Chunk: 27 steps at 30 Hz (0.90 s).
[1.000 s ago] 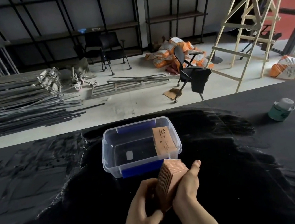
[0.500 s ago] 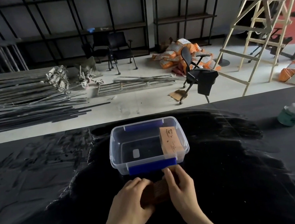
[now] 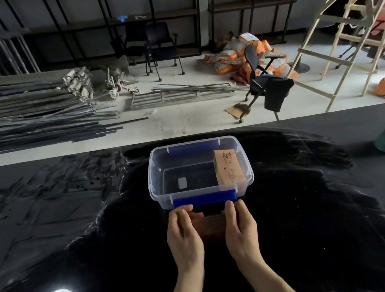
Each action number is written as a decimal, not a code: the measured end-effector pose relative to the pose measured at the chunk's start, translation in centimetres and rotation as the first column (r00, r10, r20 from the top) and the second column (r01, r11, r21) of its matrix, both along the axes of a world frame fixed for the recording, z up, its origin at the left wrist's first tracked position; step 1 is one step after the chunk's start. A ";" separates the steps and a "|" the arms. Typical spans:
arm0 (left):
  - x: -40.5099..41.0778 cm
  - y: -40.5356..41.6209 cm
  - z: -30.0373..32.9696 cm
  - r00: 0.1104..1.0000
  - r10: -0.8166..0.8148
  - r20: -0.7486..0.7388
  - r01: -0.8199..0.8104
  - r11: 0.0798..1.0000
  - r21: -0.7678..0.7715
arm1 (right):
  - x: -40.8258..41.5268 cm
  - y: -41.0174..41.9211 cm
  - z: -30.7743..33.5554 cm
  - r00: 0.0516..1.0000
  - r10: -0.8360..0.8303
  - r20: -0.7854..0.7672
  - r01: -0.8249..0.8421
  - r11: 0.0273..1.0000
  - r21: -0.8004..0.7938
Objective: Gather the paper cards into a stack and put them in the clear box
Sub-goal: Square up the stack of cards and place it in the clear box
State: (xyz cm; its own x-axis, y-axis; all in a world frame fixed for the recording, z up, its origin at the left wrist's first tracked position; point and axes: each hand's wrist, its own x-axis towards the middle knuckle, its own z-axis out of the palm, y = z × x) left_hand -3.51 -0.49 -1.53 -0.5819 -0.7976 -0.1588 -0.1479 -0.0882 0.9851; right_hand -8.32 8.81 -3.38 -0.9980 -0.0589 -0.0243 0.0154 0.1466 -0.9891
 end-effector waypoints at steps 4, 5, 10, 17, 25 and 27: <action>0.2 -0.7 -0.6 0.999 -0.022 0.024 0.024 0.994 -0.104 | 0.2 -0.2 -0.1 0.998 0.038 -0.042 -0.037 0.999 0.020; 0.5 -0.7 -0.9 0.999 -0.018 0.035 0.022 0.992 -0.123 | 0.3 -0.3 -0.3 0.998 0.039 -0.045 -0.038 0.999 0.034; 0.3 -0.4 -0.9 0.998 0.033 0.053 -0.026 0.990 -0.142 | 0.3 -0.5 -0.8 0.998 0.007 -0.056 -0.003 0.998 0.061; 0.7 -0.2 -1.1 0.997 0.041 0.060 -0.027 0.974 -0.224 | 0.7 -0.7 -1.0 0.998 -0.006 -0.064 0.010 0.998 0.057; 0.7 -0.2 -1.9 0.999 0.029 0.039 -0.021 0.980 -0.199 | 0.5 -0.5 -1.6 0.996 -0.008 -0.084 0.013 0.998 0.063; 0.7 -0.4 -1.9 0.999 0.013 0.047 -0.001 0.974 -0.228 | 0.6 -0.6 -1.5 0.995 -0.003 -0.102 0.008 0.999 0.049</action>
State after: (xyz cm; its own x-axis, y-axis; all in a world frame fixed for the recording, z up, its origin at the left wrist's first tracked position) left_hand -2.81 -0.93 -3.40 -0.5724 -0.8200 0.0002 -0.1954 0.1366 0.9712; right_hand -7.68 8.19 -4.88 -0.9957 -0.0549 0.0748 -0.0842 0.1952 -0.9771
